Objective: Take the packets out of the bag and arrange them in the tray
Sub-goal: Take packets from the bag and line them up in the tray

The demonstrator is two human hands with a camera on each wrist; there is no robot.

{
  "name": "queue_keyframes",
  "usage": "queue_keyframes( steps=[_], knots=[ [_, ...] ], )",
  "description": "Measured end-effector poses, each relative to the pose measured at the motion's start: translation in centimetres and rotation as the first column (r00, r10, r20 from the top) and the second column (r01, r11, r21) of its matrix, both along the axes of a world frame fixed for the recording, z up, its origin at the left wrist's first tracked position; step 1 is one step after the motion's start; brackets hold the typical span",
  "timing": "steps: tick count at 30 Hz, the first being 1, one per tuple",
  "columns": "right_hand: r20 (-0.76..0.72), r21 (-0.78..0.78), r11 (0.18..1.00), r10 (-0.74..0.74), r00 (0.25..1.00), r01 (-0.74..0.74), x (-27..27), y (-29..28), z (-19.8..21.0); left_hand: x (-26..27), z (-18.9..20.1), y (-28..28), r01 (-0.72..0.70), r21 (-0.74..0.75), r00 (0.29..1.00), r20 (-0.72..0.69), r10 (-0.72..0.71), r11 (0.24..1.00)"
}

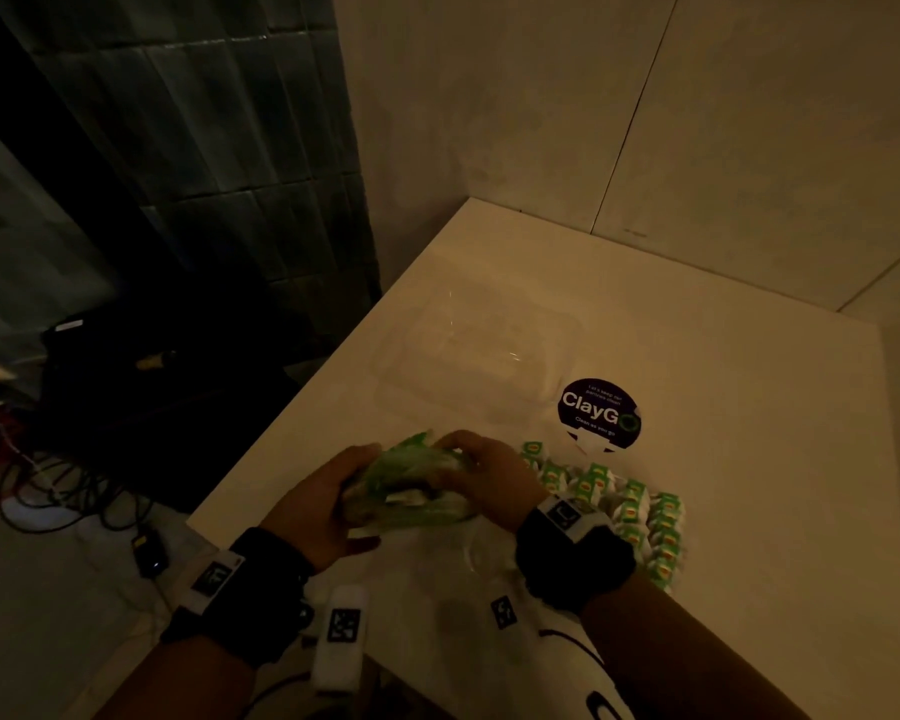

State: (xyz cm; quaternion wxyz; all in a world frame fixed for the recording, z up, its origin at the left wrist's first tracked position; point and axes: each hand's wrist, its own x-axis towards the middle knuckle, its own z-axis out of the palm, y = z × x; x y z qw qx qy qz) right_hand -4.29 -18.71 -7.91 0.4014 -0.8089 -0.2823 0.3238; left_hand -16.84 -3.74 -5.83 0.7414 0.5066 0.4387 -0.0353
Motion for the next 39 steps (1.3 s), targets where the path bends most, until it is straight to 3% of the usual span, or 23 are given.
queue_keyframes(
  steps=[2,3,5,6,7,8,9,11,12,13,14,16,17,18,20,23,26,29,34,39],
  knots=[
    [0.076,0.012,1.0,0.003,0.997,-0.004,0.3,0.2,0.2,-0.1,-0.1,-0.4,0.074,0.18,0.995,0.046,-0.083,0.981],
    [0.04,-0.004,1.0,0.001,0.999,-0.001,0.3,0.2,0.3,-0.2,-0.3,-0.4,0.109,0.305,0.988,0.072,-0.137,0.946],
    [-0.196,-0.011,0.998,-0.058,0.979,0.057,0.7,0.3,0.5,-0.6,-0.4,-0.1,0.15,0.486,0.956,0.153,-0.252,0.861],
    [-0.436,-0.001,0.984,-0.159,0.886,0.176,0.9,0.3,0.5,-0.9,-0.6,0.3,0.17,0.537,0.93,0.19,-0.315,0.826],
    [-0.671,0.008,0.949,-0.229,0.705,0.316,1.1,0.3,0.4,-1.1,-0.7,0.7,0.201,0.571,0.898,0.217,-0.383,0.796],
    [-0.808,-0.008,0.907,-0.253,0.531,0.42,1.3,0.3,0.3,-1.4,-0.8,1.0,0.238,0.608,0.864,0.223,-0.451,0.757],
    [-0.866,-0.019,0.869,-0.261,0.426,0.494,1.6,0.4,0.2,-1.7,-0.9,1.2,0.278,0.639,0.836,0.206,-0.508,0.717],
    [-0.884,-0.002,0.833,-0.26,0.388,0.554,1.4,0.7,0.4,-2.1,-1.0,1.5,0.316,0.649,0.816,0.186,-0.547,0.693],
    [-0.884,0.021,0.823,-0.251,0.396,0.568,1.3,0.9,0.4,-2.1,-1.3,1.6,0.305,0.652,0.822,0.188,-0.537,0.695],
    [-0.842,0.044,0.819,-0.277,0.462,0.572,1.2,1.1,0.5,-2.1,-1.5,1.6,0.282,0.667,0.835,0.182,-0.519,0.69],
    [-0.76,0.083,0.844,-0.29,0.582,0.529,1.3,1.1,0.4,-2.0,-1.7,1.6,0.26,0.692,0.853,0.164,-0.496,0.674],
    [-0.416,0.121,0.943,-0.236,0.878,0.31,1.1,0.8,0.1,-2.0,-2.2,1.5,0.246,0.743,0.883,0.093,-0.461,0.622],
    [-0.197,0.1,0.978,-0.159,0.967,0.182,0.9,0.7,0.0,-2.0,-2.4,1.3,0.27,0.766,0.885,0.041,-0.464,0.584],
    [0.002,0.078,0.993,-0.089,0.996,0.089,0.6,0.6,0.1,-2.1,-2.7,1.0,0.307,0.781,0.877,-0.01,-0.481,0.544],
    [0.297,0.068,0.997,0.013,0.955,-0.035,0.0,0.7,0.1,-2.2,-3.2,0.4,0.368,0.789,0.855,-0.078,-0.513,0.492],
    [0.485,-0.199,0.97,0.224,0.845,-0.142,-0.5,1.1,0.6,-2.1,-3.5,-0.1,0.407,0.802,0.842,-0.144,-0.52,0.437],
    [0.446,-0.458,0.87,0.402,0.8,-0.182,-0.5,1.5,1.0,-1.8,-3.3,-0.4,0.413,0.815,0.847,-0.181,-0.499,0.405],
    [0.457,-0.56,0.808,0.488,0.744,-0.186,-0.9,2.3,1.0,-1.5,-3.3,-0.5,0.412,0.812,0.847,-0.175,-0.501,0.413],
    [0.483,-0.6,0.781,0.526,0.7,-0.173,-0.9,3.1,0.5,-1.2,-2.9,-1.0,0.411,0.805,0.835,-0.143,-0.532,0.428],
    [0.514,-0.487,0.857,0.438,0.737,-0.169,-0.6,2.6,0.8,-1.1,-3.2,-1.1,0.409,0.796,0.856,-0.165,-0.489,0.446]
  ],
)
